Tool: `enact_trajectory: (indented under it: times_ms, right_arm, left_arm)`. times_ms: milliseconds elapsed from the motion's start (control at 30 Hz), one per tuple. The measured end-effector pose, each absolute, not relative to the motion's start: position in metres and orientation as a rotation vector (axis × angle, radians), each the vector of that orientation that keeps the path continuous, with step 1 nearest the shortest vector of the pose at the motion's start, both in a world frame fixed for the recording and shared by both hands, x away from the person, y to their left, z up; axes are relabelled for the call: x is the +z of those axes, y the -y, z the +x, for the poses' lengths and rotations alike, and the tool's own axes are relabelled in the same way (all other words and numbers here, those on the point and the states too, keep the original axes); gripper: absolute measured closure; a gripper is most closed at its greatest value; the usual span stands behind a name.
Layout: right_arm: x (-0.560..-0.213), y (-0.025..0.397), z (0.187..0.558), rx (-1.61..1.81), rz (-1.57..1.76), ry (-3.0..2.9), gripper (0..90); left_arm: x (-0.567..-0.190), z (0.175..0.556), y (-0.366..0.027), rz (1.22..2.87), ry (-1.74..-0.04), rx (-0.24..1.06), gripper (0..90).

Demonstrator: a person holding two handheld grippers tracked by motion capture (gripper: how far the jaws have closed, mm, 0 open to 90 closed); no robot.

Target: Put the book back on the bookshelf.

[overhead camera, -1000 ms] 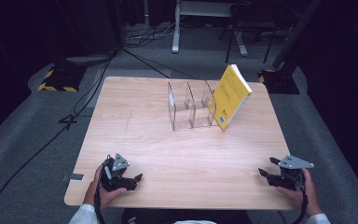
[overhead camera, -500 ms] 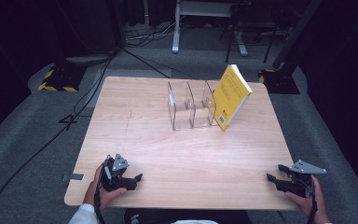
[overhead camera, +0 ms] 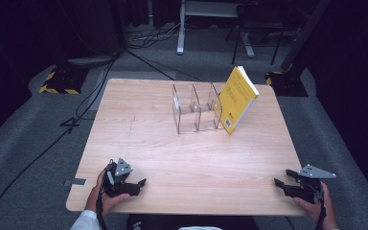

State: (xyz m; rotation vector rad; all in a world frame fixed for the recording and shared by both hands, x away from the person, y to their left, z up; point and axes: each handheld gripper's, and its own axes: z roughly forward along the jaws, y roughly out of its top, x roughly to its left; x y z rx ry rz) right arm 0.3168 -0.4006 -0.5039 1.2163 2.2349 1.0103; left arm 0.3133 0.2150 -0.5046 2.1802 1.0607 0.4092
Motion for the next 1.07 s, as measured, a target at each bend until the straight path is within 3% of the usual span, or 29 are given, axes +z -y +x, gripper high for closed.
enact_trajectory:
  times_ms: [1067]
  right_arm:
    - [-0.5041,0.3999,0.3178,1.008,1.228,-2.225,30.0]
  left_arm:
    - [-0.5051,0.3147,-0.2144,2.174,-1.062,0.411,14.5]
